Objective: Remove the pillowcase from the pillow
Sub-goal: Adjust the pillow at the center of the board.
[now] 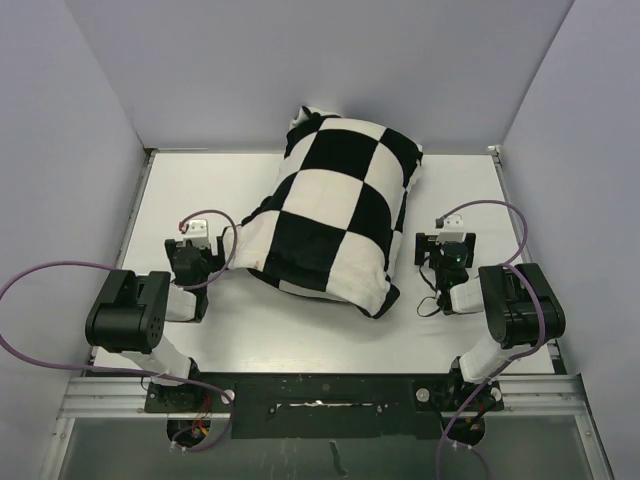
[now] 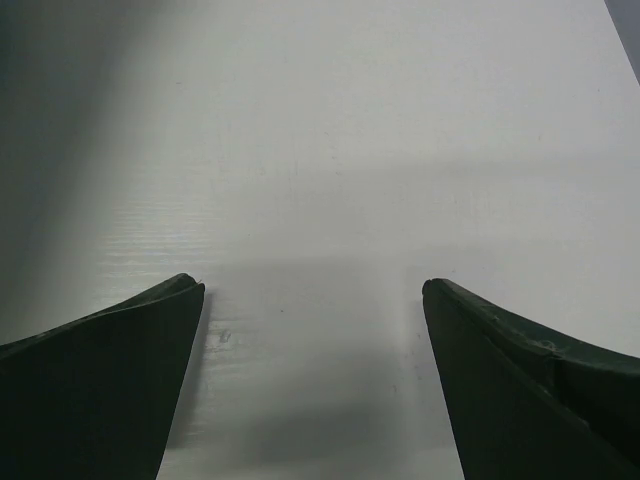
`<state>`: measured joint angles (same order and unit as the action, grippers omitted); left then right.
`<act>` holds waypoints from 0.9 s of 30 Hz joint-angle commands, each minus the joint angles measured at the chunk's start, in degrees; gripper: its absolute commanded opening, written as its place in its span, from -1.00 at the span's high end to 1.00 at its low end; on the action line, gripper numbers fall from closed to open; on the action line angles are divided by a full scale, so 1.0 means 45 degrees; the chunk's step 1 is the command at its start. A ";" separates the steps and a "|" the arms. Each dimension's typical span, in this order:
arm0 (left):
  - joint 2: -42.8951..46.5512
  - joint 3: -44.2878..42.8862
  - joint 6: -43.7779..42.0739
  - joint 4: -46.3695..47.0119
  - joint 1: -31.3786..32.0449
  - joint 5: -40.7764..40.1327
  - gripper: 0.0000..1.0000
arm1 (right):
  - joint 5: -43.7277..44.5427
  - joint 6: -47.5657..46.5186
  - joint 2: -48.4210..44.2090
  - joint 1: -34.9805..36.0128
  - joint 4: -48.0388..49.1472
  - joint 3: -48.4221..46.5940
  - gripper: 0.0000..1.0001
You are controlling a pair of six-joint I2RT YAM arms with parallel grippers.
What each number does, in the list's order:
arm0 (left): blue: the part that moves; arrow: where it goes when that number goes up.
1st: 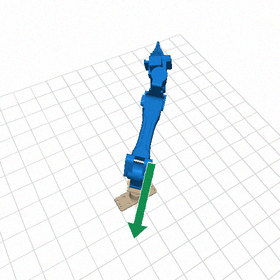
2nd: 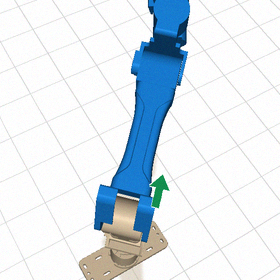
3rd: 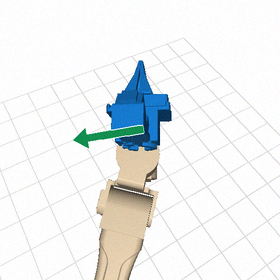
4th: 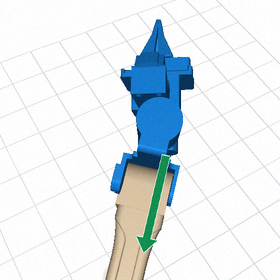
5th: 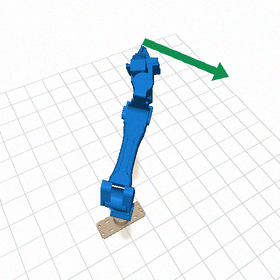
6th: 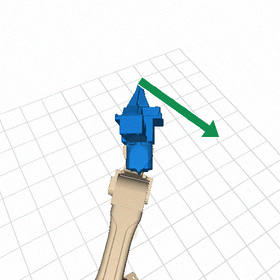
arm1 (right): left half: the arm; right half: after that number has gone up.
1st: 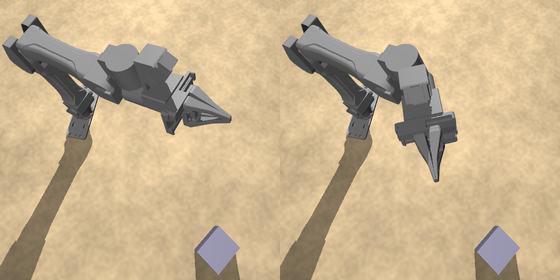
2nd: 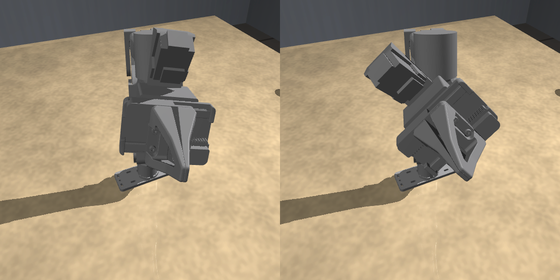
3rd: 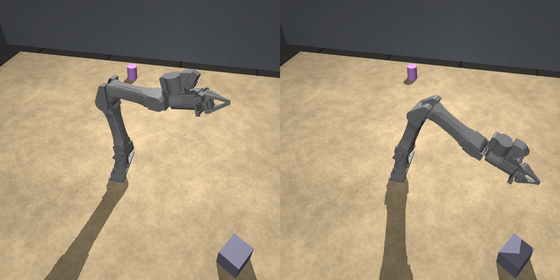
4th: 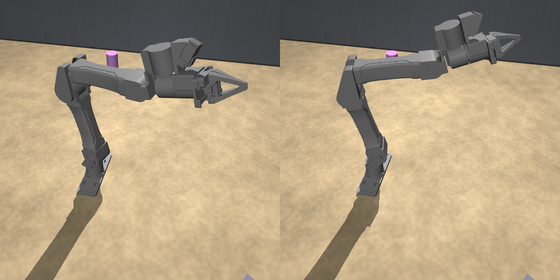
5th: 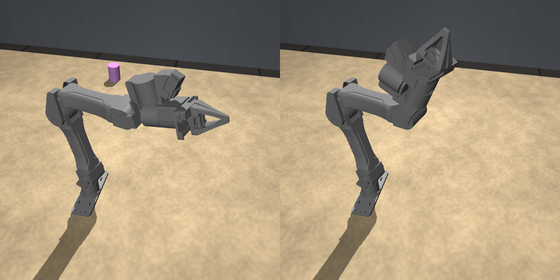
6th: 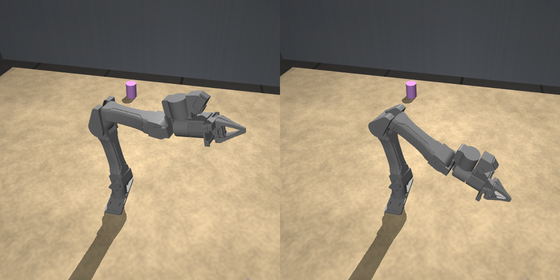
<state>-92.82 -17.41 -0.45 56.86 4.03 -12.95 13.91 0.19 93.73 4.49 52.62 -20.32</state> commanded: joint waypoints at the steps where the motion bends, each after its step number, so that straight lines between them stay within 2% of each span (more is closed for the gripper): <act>1: 0.0138 -0.0409 0.0159 0.0228 -0.0173 0.0426 -0.96 | 0.0219 -0.0132 -0.0146 -0.0053 0.0551 -0.0137 -0.96; 11: 0.0150 -0.0495 0.0141 0.0082 -0.0256 0.0800 -0.96 | 0.0167 -0.0097 -0.0118 -0.0042 0.0470 -0.0192 -0.96; 15: 0.0544 -0.0599 0.0249 -0.0518 -0.0450 0.0907 -0.96 | -0.0574 0.0101 -0.0250 -0.0438 0.0384 -0.0122 -0.96; 18: 0.2046 -0.2082 0.0605 -0.4276 -0.0885 0.1612 -0.96 | -0.0474 0.0128 -0.0499 -0.0462 0.0434 -0.0099 -0.96; 20: 0.2930 -0.3344 0.0180 -0.6700 -0.1131 0.2365 -0.96 | 0.0042 0.0332 -0.1752 -0.0448 -0.1826 -0.0928 -0.96; 22: 0.3561 -0.4517 -0.0338 -0.8854 -0.1312 0.3265 -0.96 | 0.0515 0.0959 -0.2956 -0.0464 -0.5064 -0.2084 -0.96; 24: 0.4155 -0.5728 -0.0848 -1.1305 -0.1752 0.4914 -0.96 | 0.0364 0.1844 -0.4069 -0.0832 -0.7844 -0.3376 -0.96; 26: 0.4682 -0.7180 -0.1224 -1.3658 -0.2075 0.6058 -0.96 | -0.0418 0.2311 -0.4842 -0.1303 -0.9439 -0.4318 -0.96; 27: 0.4907 -0.7585 -0.1734 -1.4931 -0.2206 0.7173 -0.96 | -0.0194 0.3461 -0.5059 -0.1561 -0.9913 -0.4583 -0.96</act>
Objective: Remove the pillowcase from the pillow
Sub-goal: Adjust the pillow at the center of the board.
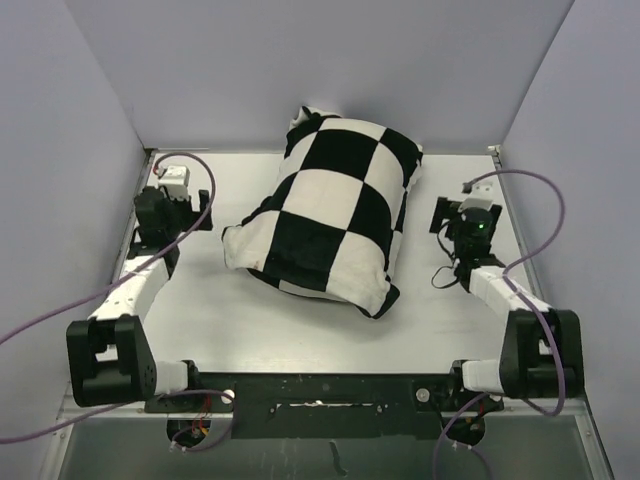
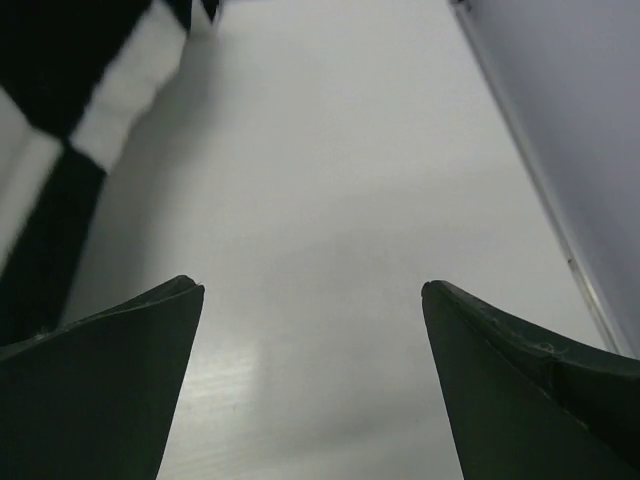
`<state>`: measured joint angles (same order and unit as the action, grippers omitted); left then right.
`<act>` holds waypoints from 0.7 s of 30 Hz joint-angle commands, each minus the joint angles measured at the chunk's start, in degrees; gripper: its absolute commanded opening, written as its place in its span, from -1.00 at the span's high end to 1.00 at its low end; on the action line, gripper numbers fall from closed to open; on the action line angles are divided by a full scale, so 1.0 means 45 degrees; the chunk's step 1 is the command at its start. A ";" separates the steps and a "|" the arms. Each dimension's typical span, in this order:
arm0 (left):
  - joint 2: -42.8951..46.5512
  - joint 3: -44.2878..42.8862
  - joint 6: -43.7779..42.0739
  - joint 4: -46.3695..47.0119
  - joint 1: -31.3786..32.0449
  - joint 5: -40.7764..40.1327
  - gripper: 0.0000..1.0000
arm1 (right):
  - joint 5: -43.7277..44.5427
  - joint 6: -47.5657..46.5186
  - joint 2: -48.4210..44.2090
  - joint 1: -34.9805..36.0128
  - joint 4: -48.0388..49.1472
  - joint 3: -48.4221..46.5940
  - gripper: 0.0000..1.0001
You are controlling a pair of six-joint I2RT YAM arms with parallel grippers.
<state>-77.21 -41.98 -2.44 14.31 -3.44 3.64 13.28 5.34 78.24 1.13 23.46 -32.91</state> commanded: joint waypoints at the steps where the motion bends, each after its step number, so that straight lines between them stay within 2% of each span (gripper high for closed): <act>1: 0.1655 -0.2833 -0.1680 -0.6620 -0.0593 0.4233 -0.96 | 0.0766 0.4424 -0.1782 -0.1173 -0.4620 -0.2157 -0.96; 2: 0.1885 -0.3308 -0.2148 -0.7740 -0.0601 0.4897 -0.96 | 0.1030 0.7070 -0.1905 -0.1655 -0.6619 -0.2746 -0.96; 3: 0.2102 -0.3716 -0.2654 -0.8817 -0.0592 0.5534 -0.96 | -0.0554 0.8228 -0.1938 -0.2415 -0.7416 -0.3071 -0.96; 4: 0.2319 -0.4046 -0.3076 -0.9843 -0.0569 0.6151 -0.96 | -0.3310 0.8195 -0.1864 -0.3228 -0.6747 -0.2975 -0.96; 5: 0.2549 -0.4275 -0.3402 -1.0633 -0.0522 0.6680 -0.96 | -0.4959 0.8235 -0.1730 -0.3577 -0.6202 -0.2831 -0.96; 6: 0.2805 -0.4435 -0.3692 -1.1291 -0.0473 0.7076 -0.96 | -0.5619 0.8186 -0.1720 -0.3488 -0.6202 -0.2854 -0.96; 7: 0.3005 -0.4555 -0.3994 -1.2112 -0.0393 0.7301 -0.96 | -0.5667 0.7819 -0.1839 -0.2901 -0.6243 -0.2879 -0.96; 11: 0.3277 -0.4728 -0.4748 -1.3600 0.0177 0.7830 -0.96 | -0.3661 0.5770 -0.2912 0.0823 -0.6901 -0.2762 -0.96; 15: 0.3309 -0.4785 -0.4431 -1.3661 0.0767 0.7493 -0.95 | -0.3208 0.5321 -0.3183 0.3513 -0.7128 -0.2312 -0.96; 21: 0.3663 -0.5380 -0.4020 -1.4013 0.0804 0.7603 -0.95 | -0.1055 0.5272 -0.2227 0.8024 -0.6822 -0.1865 -0.97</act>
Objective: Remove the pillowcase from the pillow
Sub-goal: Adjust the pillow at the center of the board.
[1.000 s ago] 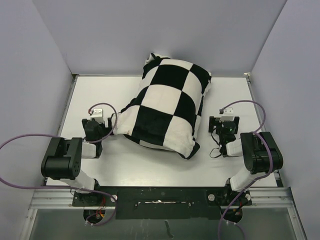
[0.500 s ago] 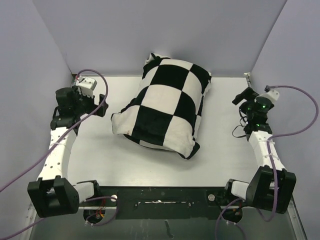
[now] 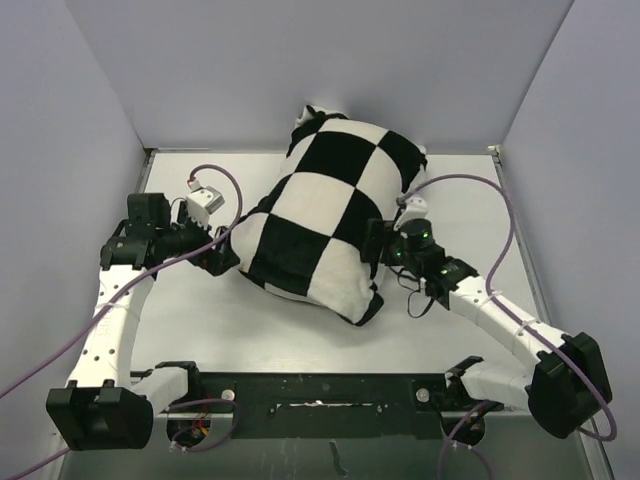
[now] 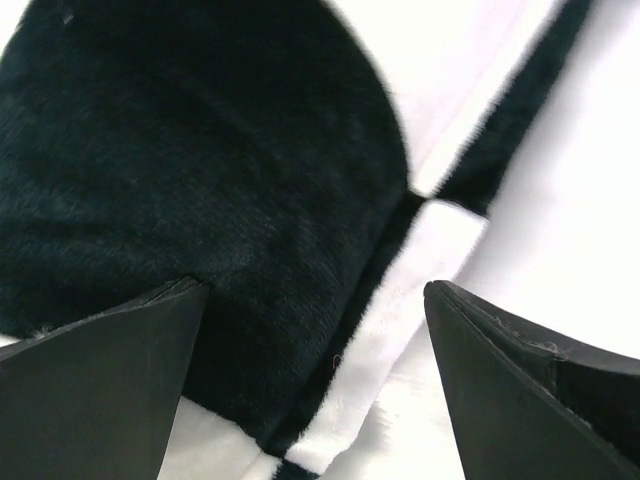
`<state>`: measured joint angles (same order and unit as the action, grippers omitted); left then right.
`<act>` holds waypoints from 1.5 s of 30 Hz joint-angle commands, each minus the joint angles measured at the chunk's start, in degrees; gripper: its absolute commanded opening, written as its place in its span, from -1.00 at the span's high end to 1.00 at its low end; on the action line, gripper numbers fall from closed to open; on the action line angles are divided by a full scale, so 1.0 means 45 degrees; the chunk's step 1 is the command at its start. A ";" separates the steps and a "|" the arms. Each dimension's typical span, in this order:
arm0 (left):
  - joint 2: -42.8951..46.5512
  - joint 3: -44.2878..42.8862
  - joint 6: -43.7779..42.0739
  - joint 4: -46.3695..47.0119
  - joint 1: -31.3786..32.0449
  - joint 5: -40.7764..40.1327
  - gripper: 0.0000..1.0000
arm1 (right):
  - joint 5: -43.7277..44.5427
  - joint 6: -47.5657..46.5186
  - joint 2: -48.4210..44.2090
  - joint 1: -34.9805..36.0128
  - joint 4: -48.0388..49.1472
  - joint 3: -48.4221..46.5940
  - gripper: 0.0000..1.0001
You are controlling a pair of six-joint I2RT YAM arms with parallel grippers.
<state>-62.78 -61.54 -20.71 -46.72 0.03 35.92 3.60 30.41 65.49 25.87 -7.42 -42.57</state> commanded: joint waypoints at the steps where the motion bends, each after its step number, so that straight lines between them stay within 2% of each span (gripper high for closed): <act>1: 0.0529 -0.1122 -0.0004 -0.0582 0.0037 0.0332 -0.95 | 0.1415 -0.0185 0.1003 0.3220 0.0174 0.0214 -0.96; 4: 0.0704 -0.1325 -0.0100 -0.0782 -0.0006 -0.0224 -0.95 | 0.1627 0.0084 0.2614 0.4774 0.1007 -0.0397 -0.93; 8: 0.0729 -0.1733 -0.0172 -0.1065 -0.0318 -0.0653 -0.95 | 0.1468 -0.0247 0.5787 0.6228 0.1186 -0.3222 -0.93; 12: 0.0740 -0.1983 -0.0676 -0.1481 -0.0853 -0.0361 -0.96 | 0.0857 -0.0232 0.8055 0.6590 0.0482 -0.6096 -0.93; 17: 0.0573 -0.1186 -0.1444 -0.1255 -0.1205 -0.0599 -0.96 | 0.0566 -0.0295 0.8576 0.6531 0.0276 -0.6939 -0.93; 21: 0.0050 -0.0192 -0.1734 -0.0317 -0.1354 -0.0762 -0.96 | 0.0206 -0.0442 0.7889 0.6130 -0.0103 -0.6337 -0.96; 25: -0.0890 -0.0306 -0.2284 -0.0019 -0.1510 -0.1270 -0.96 | 0.0300 -0.1029 0.5940 0.6131 -0.1163 -0.5382 -0.96; 30: -0.1398 -0.0378 -0.3654 0.0711 -0.1799 -0.2240 -0.96 | 0.1796 -0.1166 0.2406 0.5878 -0.4126 -0.4345 -0.96; 36: -0.2468 -0.0812 -0.4495 0.1304 -0.1975 -0.2939 -0.96 | 0.3833 -0.0456 -0.0549 0.4232 -0.7732 -0.3543 -0.96; 40: -0.2972 -0.0538 -0.4800 0.2249 -0.1961 -0.3350 -0.96 | 0.4726 -0.0012 -0.1115 0.2557 -0.9551 -0.3300 -0.96; 45: -0.3419 -0.0057 -0.5072 0.3508 -0.1798 -0.3783 -0.96 | 0.4992 -0.0060 -0.1265 0.1599 -0.9699 -0.2401 -0.96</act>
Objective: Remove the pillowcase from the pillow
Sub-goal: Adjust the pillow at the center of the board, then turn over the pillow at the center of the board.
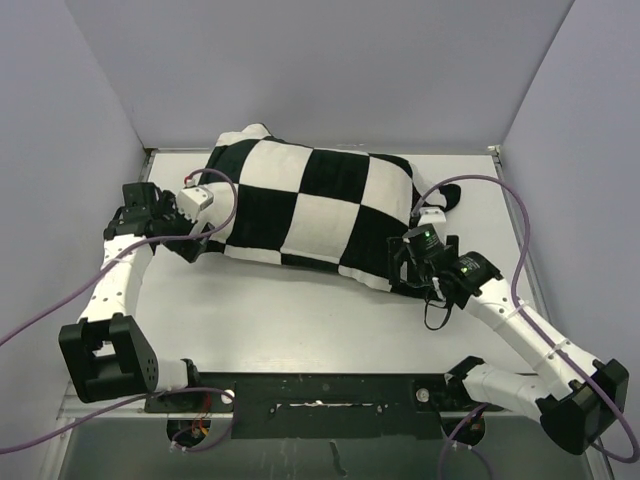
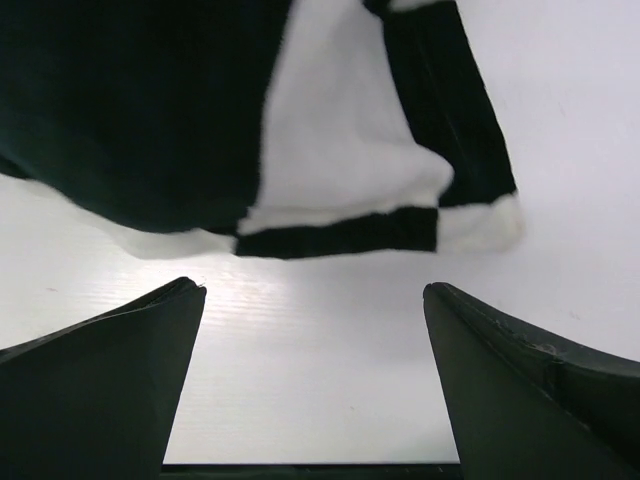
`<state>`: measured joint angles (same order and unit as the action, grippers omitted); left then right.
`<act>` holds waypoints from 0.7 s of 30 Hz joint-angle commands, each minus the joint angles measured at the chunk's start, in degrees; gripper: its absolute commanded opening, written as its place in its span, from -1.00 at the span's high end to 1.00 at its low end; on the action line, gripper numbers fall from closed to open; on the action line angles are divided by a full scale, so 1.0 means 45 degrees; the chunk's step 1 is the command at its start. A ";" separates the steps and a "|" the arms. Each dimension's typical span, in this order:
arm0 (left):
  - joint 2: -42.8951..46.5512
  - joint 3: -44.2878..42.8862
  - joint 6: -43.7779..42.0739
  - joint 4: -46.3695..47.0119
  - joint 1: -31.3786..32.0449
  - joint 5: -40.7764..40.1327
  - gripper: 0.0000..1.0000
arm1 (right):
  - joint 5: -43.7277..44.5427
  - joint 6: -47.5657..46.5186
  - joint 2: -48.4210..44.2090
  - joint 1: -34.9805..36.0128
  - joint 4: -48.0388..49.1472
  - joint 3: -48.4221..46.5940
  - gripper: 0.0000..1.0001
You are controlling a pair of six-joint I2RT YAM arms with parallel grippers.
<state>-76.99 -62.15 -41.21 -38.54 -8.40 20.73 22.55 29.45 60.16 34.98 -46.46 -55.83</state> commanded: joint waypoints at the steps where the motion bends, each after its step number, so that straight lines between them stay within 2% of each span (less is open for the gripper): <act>1: -0.0331 0.0154 -0.0552 0.1930 0.0130 -0.0466 -0.96 | 0.0865 0.0113 0.0050 -0.0532 -0.0929 0.0725 -0.96; 6: -0.0572 0.0715 -0.0578 0.3614 0.0618 -0.1110 -0.96 | 0.0557 -0.1019 0.0924 -0.0977 0.0932 0.1751 -0.95; 13: -0.1292 0.1134 -0.1198 0.5135 0.1064 -0.2331 -0.96 | -0.0122 -0.4810 0.2494 -0.1006 0.4525 0.2160 -0.97; 15: -0.1497 0.1132 -0.1339 0.5372 0.1067 -0.2418 -0.90 | -0.0323 -0.5653 0.3053 -0.1014 0.5253 0.2069 -0.98; 17: -0.1640 0.1094 -0.1531 0.5395 0.1067 -0.2263 -0.68 | -0.0764 -0.6178 0.3640 -0.1038 0.5786 0.1862 -1.00; 21: -0.2164 0.0334 -0.1597 0.4058 0.1104 -0.1649 0.05 | -0.1095 -0.6418 0.4738 -0.1053 0.6470 0.1531 -0.90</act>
<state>-84.33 -56.93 -46.85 -19.51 -3.70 11.86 20.18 5.67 77.78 30.41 -26.74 -46.15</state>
